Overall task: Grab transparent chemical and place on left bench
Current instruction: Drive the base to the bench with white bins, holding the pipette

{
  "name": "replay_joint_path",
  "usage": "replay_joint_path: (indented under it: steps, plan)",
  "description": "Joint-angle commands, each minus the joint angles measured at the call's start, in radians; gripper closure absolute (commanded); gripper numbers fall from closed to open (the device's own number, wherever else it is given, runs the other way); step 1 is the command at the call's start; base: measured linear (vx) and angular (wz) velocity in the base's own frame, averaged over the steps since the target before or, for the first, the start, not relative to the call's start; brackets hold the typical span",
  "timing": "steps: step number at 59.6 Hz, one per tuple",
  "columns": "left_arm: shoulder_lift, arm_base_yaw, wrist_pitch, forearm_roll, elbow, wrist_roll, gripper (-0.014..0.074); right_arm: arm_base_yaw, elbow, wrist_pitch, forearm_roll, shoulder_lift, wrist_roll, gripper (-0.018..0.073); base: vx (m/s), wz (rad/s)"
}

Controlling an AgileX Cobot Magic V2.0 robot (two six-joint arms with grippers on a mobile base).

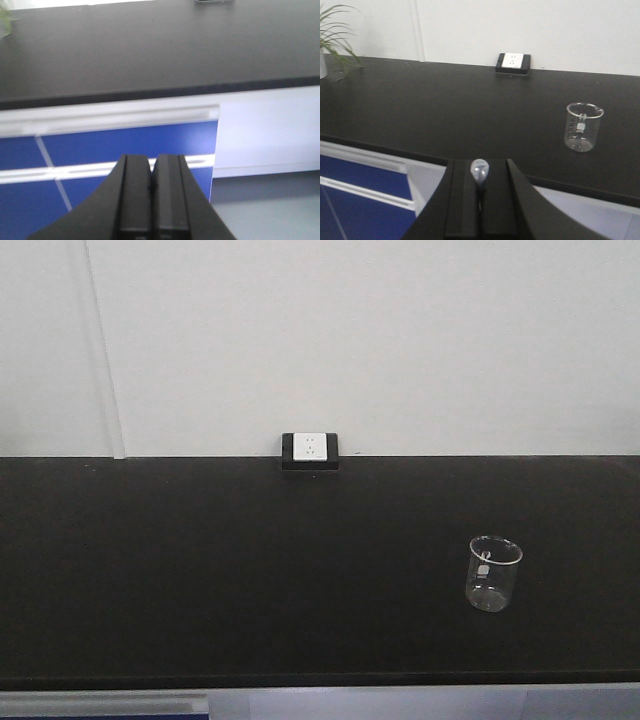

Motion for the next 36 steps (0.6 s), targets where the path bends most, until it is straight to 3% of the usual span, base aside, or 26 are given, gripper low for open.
replay_joint_path:
  steps: [1, 36]
  plan:
    - [-0.019, -0.002, -0.078, -0.001, 0.016, -0.008, 0.06, 0.0, -0.03, -0.052, 0.031, 0.007, -0.009, 0.0562, -0.37, 0.19]
    - [-0.019, -0.002, -0.078, -0.001, 0.016, -0.008, 0.06, 0.0, -0.03, -0.052, 0.031, 0.007, -0.009, 0.0562, -0.37, 0.25]
